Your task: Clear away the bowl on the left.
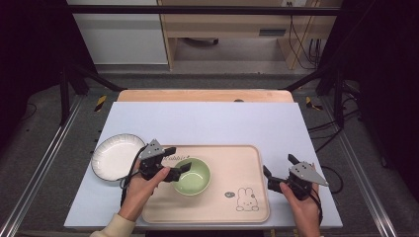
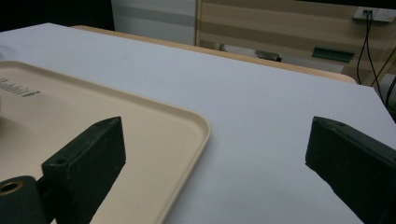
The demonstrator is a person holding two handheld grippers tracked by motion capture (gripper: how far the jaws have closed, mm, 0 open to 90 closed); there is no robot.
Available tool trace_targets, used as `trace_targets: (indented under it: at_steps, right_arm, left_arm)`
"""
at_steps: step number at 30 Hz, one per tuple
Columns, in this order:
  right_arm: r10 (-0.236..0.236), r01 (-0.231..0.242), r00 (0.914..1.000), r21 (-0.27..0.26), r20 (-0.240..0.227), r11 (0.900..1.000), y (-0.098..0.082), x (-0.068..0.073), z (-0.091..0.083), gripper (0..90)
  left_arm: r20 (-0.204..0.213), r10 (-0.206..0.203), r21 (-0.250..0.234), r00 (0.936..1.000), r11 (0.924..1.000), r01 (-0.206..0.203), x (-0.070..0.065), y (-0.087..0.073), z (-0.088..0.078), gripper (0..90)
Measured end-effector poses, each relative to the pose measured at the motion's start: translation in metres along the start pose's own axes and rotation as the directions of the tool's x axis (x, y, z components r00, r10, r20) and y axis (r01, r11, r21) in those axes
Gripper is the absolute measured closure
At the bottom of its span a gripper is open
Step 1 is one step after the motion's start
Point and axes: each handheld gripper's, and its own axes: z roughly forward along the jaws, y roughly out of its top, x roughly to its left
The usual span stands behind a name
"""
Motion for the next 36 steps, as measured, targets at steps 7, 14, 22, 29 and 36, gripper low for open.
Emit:
trace_targets:
  at_steps: [7, 14, 22, 29, 36]
  right_arm:
    - [0.007, -0.007, 1.0000, -0.007, 0.005, 1.000, 0.001, 0.000, 0.000, 5.1]
    - [-0.004, 0.004, 1.0000, -0.021, 0.001, 1.000, 0.004, 0.000, -0.003, 5.0]
    - [-0.018, 0.018, 0.9998, -0.019, 0.008, 1.000, 0.005, 0.002, -0.003, 4.6]
    - [-0.027, 0.027, 0.9996, -0.022, 0.004, 0.999, 0.005, 0.002, -0.002, 4.5]
    - [-0.022, 0.022, 0.9997, -0.023, 0.006, 0.999, 0.005, 0.002, -0.002, 4.4]
  left_arm:
    - [0.018, 0.013, -0.041, 0.9998, 0.9991, -0.012, -0.011, 0.007, 0.004, 12.4]
    - [0.014, 0.035, -0.067, 0.9993, 0.9972, -0.034, -0.016, 0.010, -0.001, 11.4]
    - [0.036, 0.022, -0.135, 0.9991, 0.9906, -0.017, -0.009, 0.014, -0.014, 11.4]
    - [0.060, 0.045, -0.185, 0.9972, 0.9822, -0.033, -0.011, 0.022, -0.022, 8.8]
    - [0.068, 0.052, -0.224, 0.9963, 0.9739, -0.036, -0.014, 0.029, -0.029, 4.8]
